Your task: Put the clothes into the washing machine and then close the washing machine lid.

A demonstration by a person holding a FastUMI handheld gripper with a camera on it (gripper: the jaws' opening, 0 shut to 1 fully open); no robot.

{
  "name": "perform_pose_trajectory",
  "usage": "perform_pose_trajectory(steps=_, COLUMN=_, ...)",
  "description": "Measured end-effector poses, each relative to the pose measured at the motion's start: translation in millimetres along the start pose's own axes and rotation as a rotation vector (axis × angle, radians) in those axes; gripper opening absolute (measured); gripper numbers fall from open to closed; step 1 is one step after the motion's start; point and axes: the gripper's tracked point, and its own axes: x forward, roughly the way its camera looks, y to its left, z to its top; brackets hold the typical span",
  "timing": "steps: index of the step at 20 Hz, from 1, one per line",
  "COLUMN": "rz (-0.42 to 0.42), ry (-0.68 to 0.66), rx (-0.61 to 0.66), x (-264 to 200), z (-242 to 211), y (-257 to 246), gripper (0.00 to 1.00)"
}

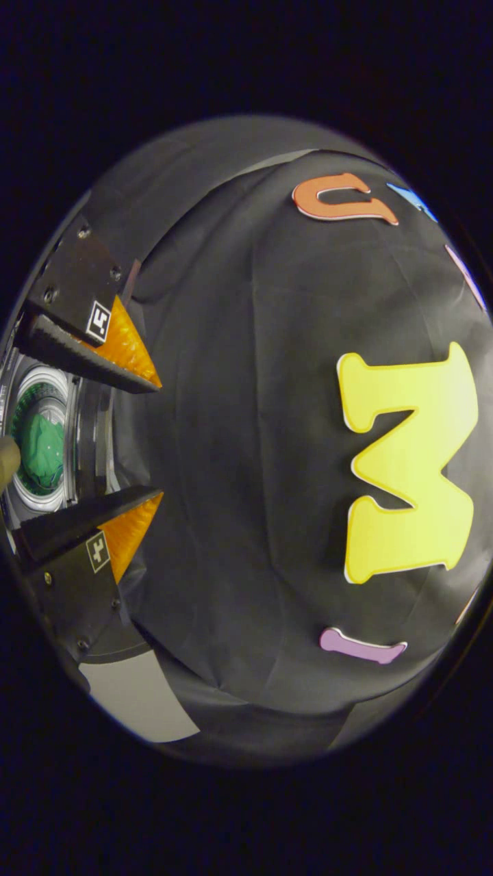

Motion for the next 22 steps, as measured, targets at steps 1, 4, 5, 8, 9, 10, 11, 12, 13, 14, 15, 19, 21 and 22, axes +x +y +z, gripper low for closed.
perform_pose_trajectory(steps=1, rz=-0.012, ry=0.022, rx=-0.001, x=8, z=-2, y=1, gripper=0.86)
perform_pose_trajectory(steps=4, rz=-0.059, ry=0.069, rx=-0.008, x=27, z=-8, y=0, gripper=0.86)
perform_pose_trajectory(steps=5, rz=-0.076, ry=0.077, rx=-0.009, x=33, z=-9, y=-2, gripper=0.85)
perform_pose_trajectory(steps=8, rz=-0.091, ry=0.135, rx=-0.007, x=45, z=-24, y=-4, gripper=0.86)
perform_pose_trajectory(steps=9, rz=-0.099, ry=0.150, rx=0.000, x=48, z=-28, y=-6, gripper=0.86)
perform_pose_trajectory(steps=10, rz=-0.092, ry=0.154, rx=0.012, x=48, z=-31, y=-5, gripper=0.86)
perform_pose_trajectory(steps=11, rz=-0.098, ry=0.149, rx=0.025, x=48, z=-31, y=-8, gripper=0.86)
perform_pose_trajectory(steps=12, rz=-0.100, ry=0.149, rx=0.023, x=48, z=-33, y=-8, gripper=0.86)
perform_pose_trajectory(steps=13, rz=-0.098, ry=0.149, rx=0.020, x=48, z=-33, y=-9, gripper=0.88)
perform_pose_trajectory(steps=14, rz=-0.095, ry=0.151, rx=0.021, x=47, z=-34, y=-8, gripper=0.88)
perform_pose_trajectory(steps=15, rz=-0.092, ry=0.149, rx=0.024, x=45, z=-35, y=-8, gripper=0.88)
perform_pose_trajectory(steps=19, rz=-0.085, ry=0.131, rx=0.020, x=34, z=-40, y=-8, gripper=0.89)
perform_pose_trajectory(steps=21, rz=-0.081, ry=0.124, rx=0.017, x=27, z=-45, y=-8, gripper=0.89)
perform_pose_trajectory(steps=22, rz=-0.078, ry=0.120, rx=0.016, x=23, z=-46, y=-7, gripper=0.89)
